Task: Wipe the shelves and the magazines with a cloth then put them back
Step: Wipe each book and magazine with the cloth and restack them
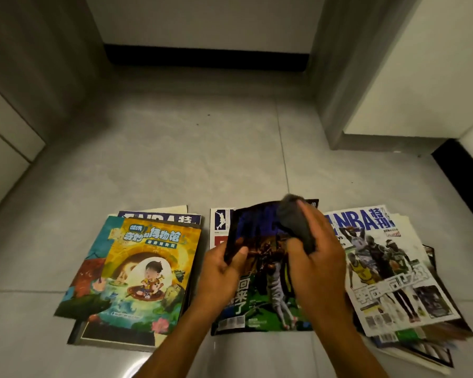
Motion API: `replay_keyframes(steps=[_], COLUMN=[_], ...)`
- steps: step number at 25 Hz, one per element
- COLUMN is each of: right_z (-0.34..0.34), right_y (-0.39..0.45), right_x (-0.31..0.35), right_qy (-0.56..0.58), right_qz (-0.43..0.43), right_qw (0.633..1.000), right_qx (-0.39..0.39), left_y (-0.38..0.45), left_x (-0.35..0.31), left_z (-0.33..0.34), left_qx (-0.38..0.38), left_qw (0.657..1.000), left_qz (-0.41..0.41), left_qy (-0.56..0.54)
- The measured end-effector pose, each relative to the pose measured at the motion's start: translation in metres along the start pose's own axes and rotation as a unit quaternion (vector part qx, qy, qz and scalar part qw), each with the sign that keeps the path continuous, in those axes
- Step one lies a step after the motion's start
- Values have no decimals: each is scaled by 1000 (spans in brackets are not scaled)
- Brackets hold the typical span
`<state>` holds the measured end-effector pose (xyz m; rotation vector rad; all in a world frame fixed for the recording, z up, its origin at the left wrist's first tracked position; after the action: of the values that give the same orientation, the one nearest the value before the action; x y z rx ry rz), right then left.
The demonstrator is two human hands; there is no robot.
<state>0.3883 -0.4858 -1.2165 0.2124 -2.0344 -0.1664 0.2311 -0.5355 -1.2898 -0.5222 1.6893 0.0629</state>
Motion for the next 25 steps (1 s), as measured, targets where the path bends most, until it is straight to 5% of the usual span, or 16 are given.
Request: replay_keyframes(steps=[3, 5, 10, 17, 22, 25], right_z=[17, 2, -81, -30, -96, -88], right_y=[12, 12, 34, -14, 13, 8], right_x=[83, 83, -1, 93, -15, -3], right_qy=[-110, -162, -233, -137, -232, -258], right_qz=[-171, -216, -42, -195, -34, -15], right_qw=[978, 961, 971, 971, 972, 965], right_qx=[49, 57, -9, 17, -11, -45], left_y=[-22, -29, -36, -48, -54, -53], left_x=[-40, -49, -50, -55, -52, -54], left_z=[5, -1, -7, 8, -10, -11], left_qx=[50, 47, 34, 51, 27, 34], left_qw=[994, 991, 987, 987, 993, 993], left_qz=[92, 124, 152, 151, 118, 112], left_qy=[17, 27, 31, 21, -8, 9])
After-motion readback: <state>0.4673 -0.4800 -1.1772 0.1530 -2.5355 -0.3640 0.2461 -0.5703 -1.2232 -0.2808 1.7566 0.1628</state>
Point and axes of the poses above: each hand's wrist, its own y-axis towards the middle knuckle, its own z-axis out of the palm, x = y × z, the point moved 7 cm from there along y, towards the middle knuckle, and after that the axes turned 5 degrees about y, right-handed, at the moved point
